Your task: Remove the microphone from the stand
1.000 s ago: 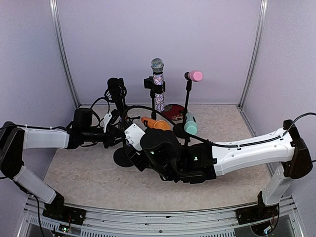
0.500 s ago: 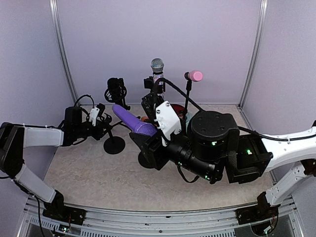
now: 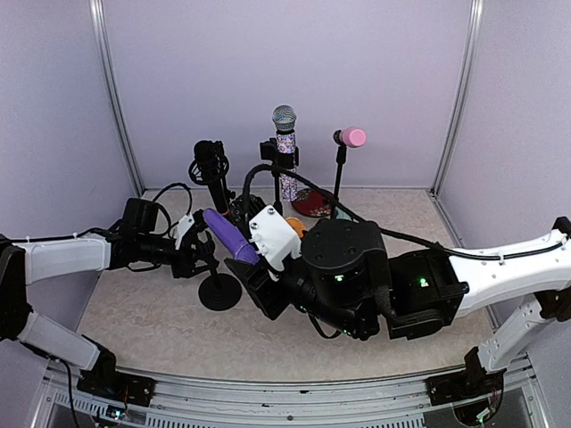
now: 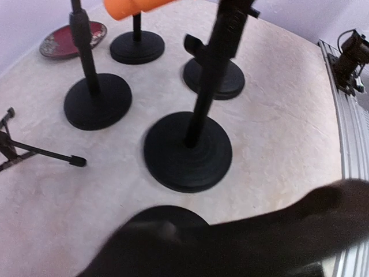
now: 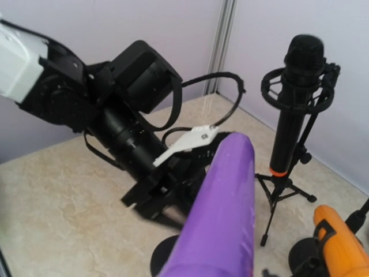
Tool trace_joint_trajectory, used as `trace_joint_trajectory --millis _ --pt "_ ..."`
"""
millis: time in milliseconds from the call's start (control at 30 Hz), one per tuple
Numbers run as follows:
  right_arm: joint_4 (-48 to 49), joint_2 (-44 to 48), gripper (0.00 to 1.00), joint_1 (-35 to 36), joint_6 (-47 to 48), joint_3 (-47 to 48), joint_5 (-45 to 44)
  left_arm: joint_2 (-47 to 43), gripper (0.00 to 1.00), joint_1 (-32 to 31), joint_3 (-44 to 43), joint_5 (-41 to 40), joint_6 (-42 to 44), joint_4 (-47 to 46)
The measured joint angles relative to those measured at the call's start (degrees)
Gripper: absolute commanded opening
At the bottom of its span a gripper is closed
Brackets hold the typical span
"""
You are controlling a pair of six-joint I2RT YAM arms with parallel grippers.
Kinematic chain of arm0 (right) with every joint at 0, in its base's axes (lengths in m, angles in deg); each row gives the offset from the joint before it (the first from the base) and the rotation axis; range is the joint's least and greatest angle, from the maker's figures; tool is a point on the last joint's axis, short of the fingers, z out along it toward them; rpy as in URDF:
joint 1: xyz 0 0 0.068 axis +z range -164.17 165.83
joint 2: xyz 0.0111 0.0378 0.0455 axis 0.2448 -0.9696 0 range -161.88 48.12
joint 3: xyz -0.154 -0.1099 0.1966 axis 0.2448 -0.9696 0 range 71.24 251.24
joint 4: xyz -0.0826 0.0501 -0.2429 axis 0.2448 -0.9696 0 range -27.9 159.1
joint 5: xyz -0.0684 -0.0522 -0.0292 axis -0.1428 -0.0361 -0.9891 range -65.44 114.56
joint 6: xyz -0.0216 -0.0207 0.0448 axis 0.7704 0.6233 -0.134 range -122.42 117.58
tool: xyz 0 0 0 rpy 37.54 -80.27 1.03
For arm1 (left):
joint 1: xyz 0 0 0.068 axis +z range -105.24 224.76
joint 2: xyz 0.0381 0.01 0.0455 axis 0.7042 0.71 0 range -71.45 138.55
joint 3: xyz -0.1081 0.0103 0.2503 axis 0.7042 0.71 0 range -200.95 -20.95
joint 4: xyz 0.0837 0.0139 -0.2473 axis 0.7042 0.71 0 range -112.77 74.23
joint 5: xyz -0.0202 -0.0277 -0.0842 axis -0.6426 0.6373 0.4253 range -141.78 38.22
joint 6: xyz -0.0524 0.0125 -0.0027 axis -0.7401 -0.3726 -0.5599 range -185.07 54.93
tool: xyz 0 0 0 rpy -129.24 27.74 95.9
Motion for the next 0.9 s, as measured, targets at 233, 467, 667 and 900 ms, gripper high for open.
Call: trace_joint_trajectory --millis 233,467,667,900 --pt "-3.3 -3.74 0.0 -2.1 -1.79 3.54 2.62 -4.42 0.99 1.29 -1.44 1.25 7.41 15.54" --pt "-5.97 -6.91 0.0 -4.22 -3.04 8.26 6.99 -13.73 0.99 11.96 -11.19 0.17 19.15 33.97" --pt "-7.02 -11.34 0.0 -6.43 -3.56 16.06 15.32 -21.18 0.98 14.78 -20.63 -1.81 30.56 45.7" --pt "-7.67 -19.3 0.0 -9.68 -4.85 23.67 25.77 -25.22 0.9 14.4 -23.52 -0.04 39.19 53.7"
